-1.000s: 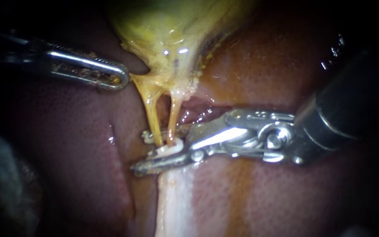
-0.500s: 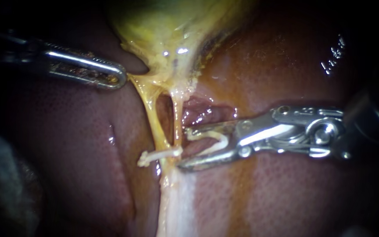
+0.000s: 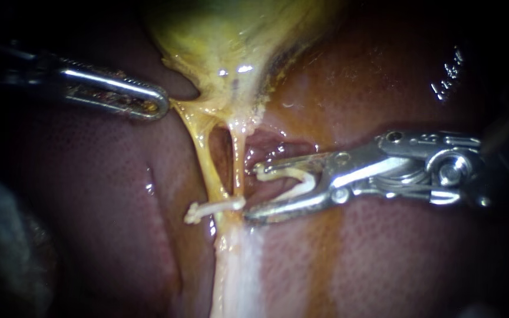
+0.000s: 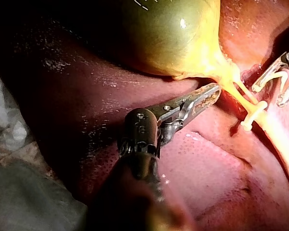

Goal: Clipping second clip left tube

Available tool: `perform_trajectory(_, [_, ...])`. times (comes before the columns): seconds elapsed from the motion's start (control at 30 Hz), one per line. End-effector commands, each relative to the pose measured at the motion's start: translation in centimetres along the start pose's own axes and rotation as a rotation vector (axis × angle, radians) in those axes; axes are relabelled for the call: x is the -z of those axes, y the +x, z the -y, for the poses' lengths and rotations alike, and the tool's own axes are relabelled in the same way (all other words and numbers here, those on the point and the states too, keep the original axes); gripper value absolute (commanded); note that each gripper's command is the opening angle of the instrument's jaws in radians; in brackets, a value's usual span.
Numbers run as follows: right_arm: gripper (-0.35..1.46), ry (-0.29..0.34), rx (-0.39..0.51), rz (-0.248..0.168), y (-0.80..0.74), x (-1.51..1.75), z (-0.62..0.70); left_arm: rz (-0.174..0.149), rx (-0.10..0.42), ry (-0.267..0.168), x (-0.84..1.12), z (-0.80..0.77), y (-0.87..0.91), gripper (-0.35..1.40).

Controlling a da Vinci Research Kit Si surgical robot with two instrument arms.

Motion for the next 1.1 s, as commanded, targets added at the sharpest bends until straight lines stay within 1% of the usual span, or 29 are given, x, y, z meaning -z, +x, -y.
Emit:
perform_trajectory(0.03, [0.46, 0.002, -0.001, -0.003, 0.00, -0.01, 0.00, 0.000, 0.000, 0.000, 0.00, 0.00, 0.00, -0.35])
perform_trajectory(0.27, [0.46, 0.013, -0.008, -0.017, 0.11, 0.01, 0.07, 0.000, 0.000, 0.000, 0.01, 0.00, 0.00, -0.35])
perform_trajectory(0.3, [0.46, 0.017, -0.010, -0.025, 0.13, 0.01, 0.09, 0.000, 0.000, 0.000, 0.01, 0.00, 0.00, -0.35])
perform_trajectory(0.4, [0.45, 0.034, -0.013, -0.030, 0.18, -0.01, 0.12, 0.000, 0.000, 0.000, 0.01, 0.00, 0.00, -0.35])
perform_trajectory(0.57, [0.44, 0.045, -0.009, -0.025, 0.17, -0.13, 0.13, 0.000, 0.000, 0.000, 0.01, 0.00, 0.00, -0.35])
perform_trajectory(0.67, [0.44, 0.047, -0.005, -0.022, 0.13, -0.24, 0.11, 0.000, 0.000, 0.000, 0.01, 0.00, 0.00, -0.35])
perform_trajectory(0.77, [0.44, 0.045, 0.002, -0.020, 0.05, -0.33, 0.06, 0.000, 0.000, 0.000, 0.01, 0.00, 0.00, -0.35])
perform_trajectory(0.8, [0.44, 0.045, 0.005, -0.022, 0.00, -0.35, 0.03, 0.000, 0.000, 0.000, 0.01, 0.00, 0.00, -0.35])
perform_trajectory(0.93, [0.45, 0.032, 0.000, -0.005, -0.12, -0.39, -0.07, 0.000, 0.000, 0.000, 0.01, 0.00, 0.00, -0.35])
perform_trajectory(1.0, [0.45, 0.028, 0.002, 0.000, -0.14, -0.40, -0.10, 0.000, 0.000, 0.000, 0.01, 0.00, 0.00, -0.35])
perform_trajectory(1.1, [0.45, 0.024, 0.001, -0.001, -0.13, -0.45, -0.15, 0.000, 0.000, 0.000, 0.00, 0.00, 0.00, -0.35])
